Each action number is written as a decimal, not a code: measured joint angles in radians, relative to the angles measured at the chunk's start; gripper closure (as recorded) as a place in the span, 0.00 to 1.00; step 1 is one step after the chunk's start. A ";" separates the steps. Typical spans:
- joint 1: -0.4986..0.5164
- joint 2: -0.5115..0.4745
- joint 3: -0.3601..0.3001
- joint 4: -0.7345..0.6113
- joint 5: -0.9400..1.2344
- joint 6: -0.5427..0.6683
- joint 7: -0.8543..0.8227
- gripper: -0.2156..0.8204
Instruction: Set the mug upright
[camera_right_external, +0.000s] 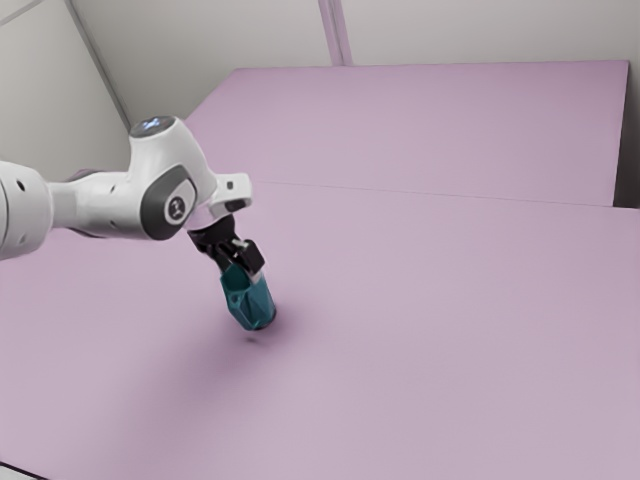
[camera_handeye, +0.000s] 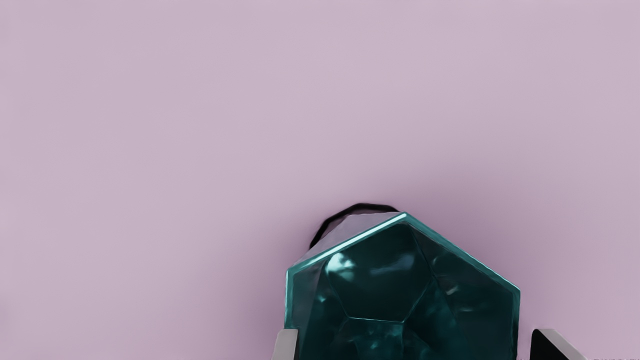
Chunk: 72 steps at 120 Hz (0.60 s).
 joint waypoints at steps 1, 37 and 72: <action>0.002 -0.005 -0.001 -0.001 0.000 0.000 -0.001 0.31; -0.040 -0.091 -0.006 0.112 -0.010 -0.108 -0.023 0.23; -0.059 -0.075 -0.019 0.465 -0.006 -0.434 -0.041 0.21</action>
